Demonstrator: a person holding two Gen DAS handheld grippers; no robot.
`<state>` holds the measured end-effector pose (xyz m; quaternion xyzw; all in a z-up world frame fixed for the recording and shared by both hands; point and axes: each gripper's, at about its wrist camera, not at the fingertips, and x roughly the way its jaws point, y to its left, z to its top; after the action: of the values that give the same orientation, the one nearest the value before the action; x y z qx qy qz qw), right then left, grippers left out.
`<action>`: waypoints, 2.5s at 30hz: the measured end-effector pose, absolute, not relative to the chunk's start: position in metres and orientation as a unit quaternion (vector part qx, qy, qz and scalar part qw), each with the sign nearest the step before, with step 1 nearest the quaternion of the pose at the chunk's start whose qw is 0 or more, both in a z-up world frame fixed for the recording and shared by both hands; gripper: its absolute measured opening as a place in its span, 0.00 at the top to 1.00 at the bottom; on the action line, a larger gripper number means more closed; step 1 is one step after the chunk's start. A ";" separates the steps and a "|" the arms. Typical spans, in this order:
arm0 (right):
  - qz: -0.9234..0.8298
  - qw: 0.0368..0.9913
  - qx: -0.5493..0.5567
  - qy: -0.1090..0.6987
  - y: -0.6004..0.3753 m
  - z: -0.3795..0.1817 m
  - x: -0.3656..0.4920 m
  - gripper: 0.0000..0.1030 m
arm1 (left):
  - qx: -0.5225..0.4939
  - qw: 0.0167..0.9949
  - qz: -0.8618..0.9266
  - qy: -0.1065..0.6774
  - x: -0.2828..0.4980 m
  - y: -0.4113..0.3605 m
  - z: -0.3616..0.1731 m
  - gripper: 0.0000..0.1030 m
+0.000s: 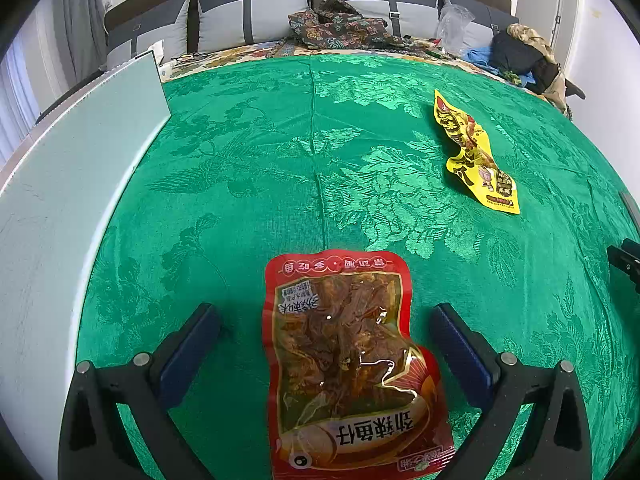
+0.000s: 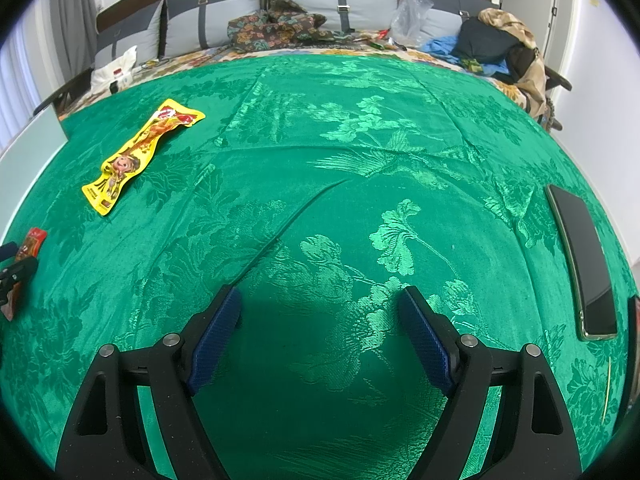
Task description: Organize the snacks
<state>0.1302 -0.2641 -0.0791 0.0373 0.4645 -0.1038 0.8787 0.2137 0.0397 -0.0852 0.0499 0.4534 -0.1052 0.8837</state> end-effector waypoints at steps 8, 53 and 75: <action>-0.104 0.879 0.037 0.465 -0.264 -0.079 0.130 0.18 | 0.050 0.884 -0.105 0.453 0.214 0.040 -0.085 0.00; 0.054 0.832 -0.046 0.550 -0.144 -0.080 0.197 0.47 | 0.049 0.884 -0.105 0.454 0.214 0.040 -0.085 0.00; 0.037 0.883 -0.025 0.466 -0.187 -0.083 0.124 0.27 | 0.047 0.884 -0.103 0.454 0.215 0.042 -0.085 0.00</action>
<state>0.1236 -0.1866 -0.0832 -0.0252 0.4664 0.0367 0.8835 0.2145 0.0417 -0.0845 0.0471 0.4537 -0.1030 0.8839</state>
